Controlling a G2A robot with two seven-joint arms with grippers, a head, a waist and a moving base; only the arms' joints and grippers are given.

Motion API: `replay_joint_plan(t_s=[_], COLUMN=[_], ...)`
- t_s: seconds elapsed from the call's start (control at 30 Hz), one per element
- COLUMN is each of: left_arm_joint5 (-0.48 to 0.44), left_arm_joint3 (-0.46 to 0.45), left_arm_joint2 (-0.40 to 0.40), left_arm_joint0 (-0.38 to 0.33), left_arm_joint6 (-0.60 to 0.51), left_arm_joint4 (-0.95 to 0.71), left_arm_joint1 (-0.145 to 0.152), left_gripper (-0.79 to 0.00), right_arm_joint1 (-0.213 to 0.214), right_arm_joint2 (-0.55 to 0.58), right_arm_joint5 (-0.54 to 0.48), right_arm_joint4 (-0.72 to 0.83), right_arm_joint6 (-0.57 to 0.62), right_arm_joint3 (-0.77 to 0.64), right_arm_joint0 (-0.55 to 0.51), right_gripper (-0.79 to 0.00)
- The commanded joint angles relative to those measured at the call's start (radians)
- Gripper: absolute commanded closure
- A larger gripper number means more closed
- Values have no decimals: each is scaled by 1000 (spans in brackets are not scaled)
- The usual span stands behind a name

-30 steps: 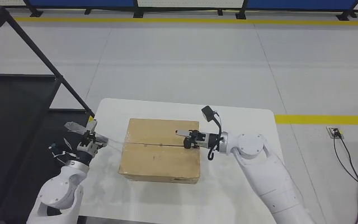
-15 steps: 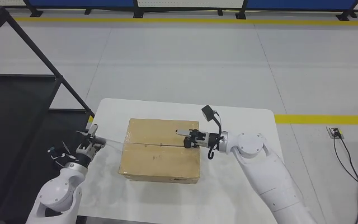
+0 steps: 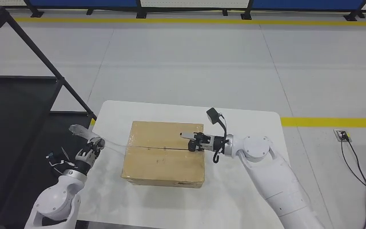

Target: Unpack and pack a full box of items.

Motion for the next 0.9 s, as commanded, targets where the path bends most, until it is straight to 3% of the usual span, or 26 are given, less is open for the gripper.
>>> replay_joint_plan(t_s=[0.0,0.1,0.17,0.23,0.27,0.33,0.37,0.87], left_arm_joint5=[-15,-40,-53,-68,-73,-79,-80,-84], left_arm_joint3=[-15,-52,-81,-112,-125,-150,-161,-233], left_arm_joint2=[-9,-18,-23,-27,-29,-31,-30,-36], left_arm_joint0=[11,34,48,63,70,81,86,111], left_arm_joint6=[9,18,24,25,26,31,33,45], left_arm_joint4=[-1,13,14,19,25,43,50,59], left_arm_joint1=[0,0,0,0,0,0,0,-3], left_gripper=[0,-34,-326,-320,-354,-693,-760,-785], right_arm_joint1=[1,2,2,3,3,4,4,11], right_arm_joint2=[-2,-3,-5,-6,-7,-8,-9,-9], right_arm_joint5=[-1,-1,-1,-1,-2,-2,-2,-6], right_arm_joint4=[0,3,3,4,5,4,4,14], right_arm_joint6=[0,-2,-4,-5,-5,-7,-7,-12], right_arm_joint3=[0,1,0,0,0,0,0,-2], right_arm_joint0=[0,0,0,0,0,0,0,-7], right_gripper=[-785,-785,-785,-785,-785,-785,-785,-785])
